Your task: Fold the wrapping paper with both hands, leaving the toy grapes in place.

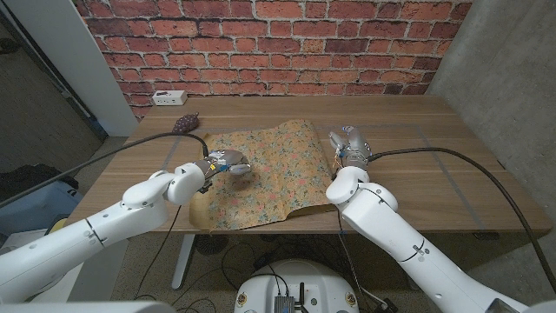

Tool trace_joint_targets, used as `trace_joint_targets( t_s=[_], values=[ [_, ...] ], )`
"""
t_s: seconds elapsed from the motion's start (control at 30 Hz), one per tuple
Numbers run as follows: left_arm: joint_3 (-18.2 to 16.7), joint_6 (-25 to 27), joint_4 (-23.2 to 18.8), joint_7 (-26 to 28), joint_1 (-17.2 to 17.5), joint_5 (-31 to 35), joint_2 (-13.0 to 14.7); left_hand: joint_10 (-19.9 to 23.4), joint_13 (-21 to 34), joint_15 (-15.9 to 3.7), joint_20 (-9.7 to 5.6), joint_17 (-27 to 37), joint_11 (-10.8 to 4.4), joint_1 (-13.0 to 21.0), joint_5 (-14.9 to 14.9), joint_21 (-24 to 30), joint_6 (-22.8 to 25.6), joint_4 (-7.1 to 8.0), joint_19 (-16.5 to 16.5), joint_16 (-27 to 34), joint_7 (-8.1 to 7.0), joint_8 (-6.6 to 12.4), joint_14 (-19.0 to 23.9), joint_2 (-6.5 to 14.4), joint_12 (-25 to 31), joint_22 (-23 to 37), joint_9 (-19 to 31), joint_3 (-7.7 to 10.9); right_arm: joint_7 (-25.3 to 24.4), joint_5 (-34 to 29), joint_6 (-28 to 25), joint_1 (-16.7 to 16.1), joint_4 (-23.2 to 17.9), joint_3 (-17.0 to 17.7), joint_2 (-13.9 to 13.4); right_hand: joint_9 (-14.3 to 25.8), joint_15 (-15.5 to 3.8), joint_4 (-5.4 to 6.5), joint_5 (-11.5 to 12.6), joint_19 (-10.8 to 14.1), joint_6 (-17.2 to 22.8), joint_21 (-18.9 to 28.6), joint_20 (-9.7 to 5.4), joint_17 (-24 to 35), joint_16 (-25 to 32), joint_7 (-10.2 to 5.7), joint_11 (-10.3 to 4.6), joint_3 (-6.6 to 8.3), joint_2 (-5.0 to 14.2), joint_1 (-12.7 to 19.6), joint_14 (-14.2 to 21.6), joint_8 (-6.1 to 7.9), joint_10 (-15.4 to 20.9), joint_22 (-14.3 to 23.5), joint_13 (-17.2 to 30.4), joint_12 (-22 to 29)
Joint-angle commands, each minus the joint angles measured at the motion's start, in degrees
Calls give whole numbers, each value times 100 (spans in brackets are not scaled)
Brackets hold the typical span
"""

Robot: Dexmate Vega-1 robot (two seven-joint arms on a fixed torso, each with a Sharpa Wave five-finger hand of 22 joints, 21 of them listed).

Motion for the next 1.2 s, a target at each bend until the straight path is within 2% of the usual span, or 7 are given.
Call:
trace_joint_targets(
  t_s=[0.03,0.3,0.5,0.7,0.9,1.07,1.2],
  values=[
    [64,180,-37,32,-59,210,8,69,-6,-14,9,15,-14,-35,13,-7,47,21,57,26,5,28,54,4,23,-5,17,25,-41,-332,-1662,626,414,-486,423,12,-131,-98,-62,79,148,-47,-112,-35,30,1,-79,12,-99,200,-8,54,67,26,10,21],
    [115,99,83,-44,-177,182,-53,76,-15,-8,4,17,-9,-52,12,-9,39,31,82,7,4,14,63,-3,15,-5,20,27,974,-1421,-1662,456,549,-428,751,22,-187,39,-79,151,24,-106,-125,-66,91,24,-40,-240,-398,-28,80,5,63,31,43,39],
    [151,67,143,-76,-234,178,-88,74,-20,-8,6,19,-12,-64,13,-15,37,41,87,-6,4,6,61,-5,8,-4,22,29,3829,-4772,-1662,141,1139,-266,1648,35,-321,-2,4,464,-42,-52,-138,-27,260,77,-87,-335,-547,46,404,-12,215,41,97,154],
    [157,25,194,-85,-268,126,-109,75,-26,-6,0,21,-12,-79,13,-20,34,54,95,-18,8,-2,63,-6,0,-4,23,30,5443,-6512,-1662,132,1695,-131,2136,59,-409,-59,97,715,-87,-7,-134,21,368,114,-126,-380,-658,214,623,-9,326,45,153,268],
    [169,-30,235,-76,-299,101,-118,75,-30,-24,1,23,-12,-96,13,-24,38,67,102,-26,8,-6,65,-10,-5,-3,25,27,5981,-7529,-1662,189,2258,-97,2485,115,-560,-69,249,883,41,2,-286,114,474,123,-181,-445,-794,474,807,79,540,54,241,471],
    [186,-38,255,-91,-333,105,-135,78,-33,-16,3,25,-7,-109,13,-28,41,78,106,-30,9,-9,70,-12,-8,-3,26,25,6331,-7923,-1662,225,2414,-85,2572,175,-672,23,322,931,72,-16,-365,262,599,21,-283,-654,-991,421,947,133,554,74,334,597],
    [203,-39,272,-119,-363,103,-152,80,-36,-12,4,26,-8,-123,15,-33,37,92,106,-39,6,-14,64,-10,-12,-2,27,24,6373,-7837,-1662,255,2352,-118,2504,354,-951,26,501,1254,161,79,-629,871,1275,-12,-432,-972,-1152,731,1729,296,723,145,648,1027]
  ],
)
